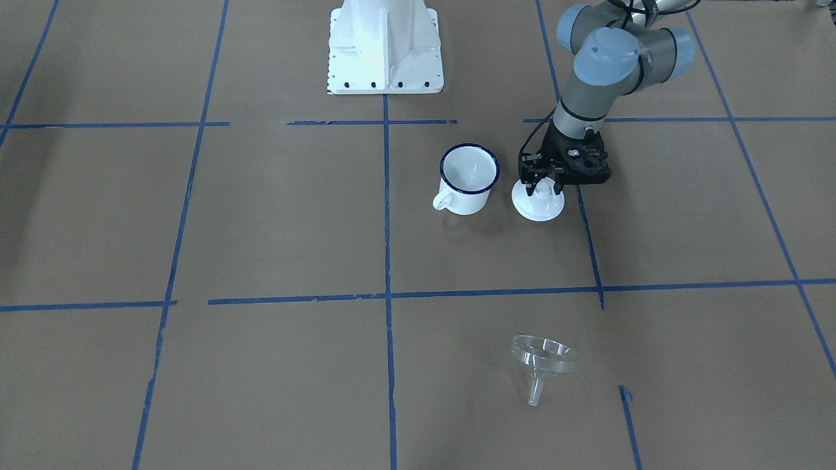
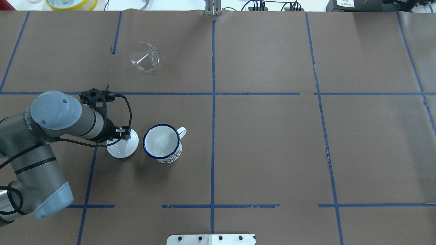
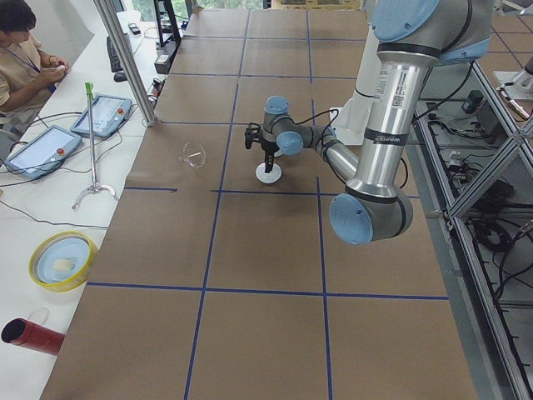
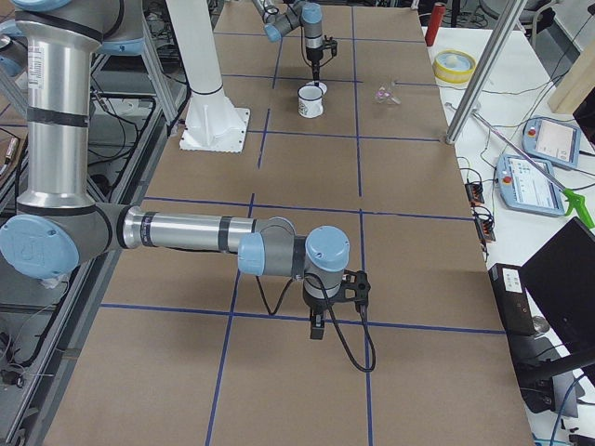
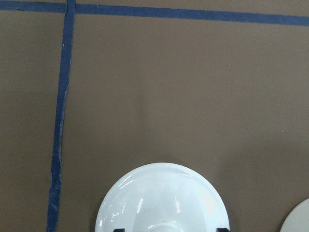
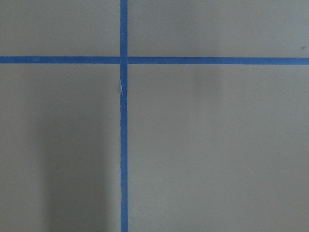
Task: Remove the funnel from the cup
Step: 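Lower the left gripper to the white lid and grasp its knob, then lift the white lid and move it over the mug opening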
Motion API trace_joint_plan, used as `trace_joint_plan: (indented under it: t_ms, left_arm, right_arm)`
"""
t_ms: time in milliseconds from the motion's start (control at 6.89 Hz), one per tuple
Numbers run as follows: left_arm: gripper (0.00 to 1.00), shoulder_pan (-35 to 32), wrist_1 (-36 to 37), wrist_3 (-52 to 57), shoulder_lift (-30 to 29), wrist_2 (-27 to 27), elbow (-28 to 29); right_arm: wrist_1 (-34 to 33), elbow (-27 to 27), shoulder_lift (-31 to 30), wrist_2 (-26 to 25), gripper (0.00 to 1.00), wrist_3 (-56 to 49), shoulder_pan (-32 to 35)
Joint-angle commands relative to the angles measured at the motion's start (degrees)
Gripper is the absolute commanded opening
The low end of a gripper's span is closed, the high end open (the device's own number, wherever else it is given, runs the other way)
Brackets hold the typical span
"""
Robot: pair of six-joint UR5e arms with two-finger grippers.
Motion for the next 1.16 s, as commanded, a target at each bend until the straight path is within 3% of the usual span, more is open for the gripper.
trace_joint_plan:
  t_ms: [0, 290, 435, 726, 871, 1016]
  left_arm:
    - [0.00, 0.00, 0.52, -0.07, 0.06, 0.03, -0.12]
    - [0.00, -0.52, 4.19, 0.10, -0.29, -0.06, -2.30]
    - [0.00, -1.14, 8.30, 0.80, -0.20, -0.23, -6.93]
    - [0.00, -6.38, 23.47, 5.45, -1.25, -1.11, -19.74]
    - [0.00, -7.63, 32.25, 5.64, -6.48, -4.60, -23.37]
    - [0.00, -7.21, 39.04, 2.86, -14.88, -6.28, -22.01]
  right_arm:
    - [0.00, -0.09, 0.00, 0.00, 1.00, 0.00, 0.00]
    - [0.00, 0.00, 0.00, 0.00, 1.00, 0.00, 0.00]
    - [0.00, 0.00, 0.00, 0.00, 1.00, 0.00, 0.00]
    - [0.00, 0.00, 0.00, 0.00, 1.00, 0.00, 0.00]
    - [0.00, 0.00, 0.00, 0.00, 1.00, 0.00, 0.00]
    - [0.00, 0.00, 0.00, 0.00, 1.00, 0.00, 0.00]
